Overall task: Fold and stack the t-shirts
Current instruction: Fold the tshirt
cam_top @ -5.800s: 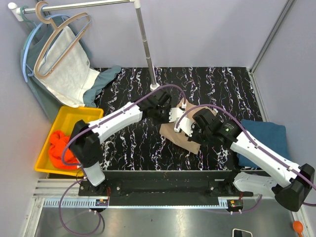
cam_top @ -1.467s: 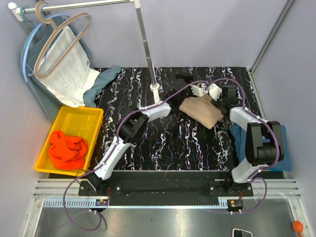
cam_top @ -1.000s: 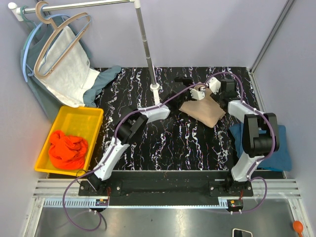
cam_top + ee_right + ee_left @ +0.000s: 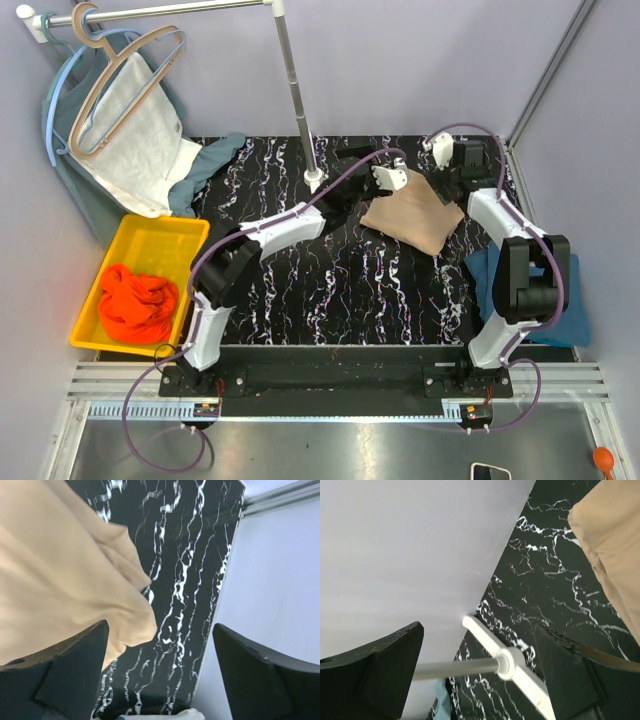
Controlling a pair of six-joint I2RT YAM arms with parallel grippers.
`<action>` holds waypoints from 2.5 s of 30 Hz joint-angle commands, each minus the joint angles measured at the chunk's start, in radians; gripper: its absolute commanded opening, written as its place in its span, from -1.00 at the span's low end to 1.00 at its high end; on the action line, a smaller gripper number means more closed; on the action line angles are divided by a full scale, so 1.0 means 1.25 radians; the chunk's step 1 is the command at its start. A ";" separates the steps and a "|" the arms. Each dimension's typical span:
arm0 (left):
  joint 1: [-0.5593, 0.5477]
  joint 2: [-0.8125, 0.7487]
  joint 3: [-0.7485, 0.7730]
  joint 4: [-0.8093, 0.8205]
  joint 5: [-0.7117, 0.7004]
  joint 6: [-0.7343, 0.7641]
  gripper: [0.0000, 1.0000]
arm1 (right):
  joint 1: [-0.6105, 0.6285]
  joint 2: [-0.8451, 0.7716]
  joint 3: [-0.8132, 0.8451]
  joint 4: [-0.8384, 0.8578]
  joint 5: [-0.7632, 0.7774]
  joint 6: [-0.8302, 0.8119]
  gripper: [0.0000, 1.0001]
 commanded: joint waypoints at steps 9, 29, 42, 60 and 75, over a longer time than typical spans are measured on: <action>0.006 -0.173 -0.198 0.029 -0.041 -0.072 0.98 | -0.003 0.107 0.158 -0.058 -0.192 0.211 0.95; 0.010 -0.130 -0.218 0.047 -0.061 -0.093 0.98 | 0.000 0.390 0.385 -0.062 -0.199 0.218 0.95; 0.005 -0.123 -0.214 0.039 -0.067 -0.103 0.98 | 0.008 0.314 0.398 -0.135 -0.193 0.240 0.96; 0.015 -0.107 -0.072 -0.143 0.043 -0.192 0.98 | -0.018 0.024 0.205 -0.232 -0.159 0.420 0.99; 0.064 0.208 0.348 -0.277 0.224 -0.268 0.98 | -0.041 0.046 0.136 -0.278 -0.164 0.483 0.99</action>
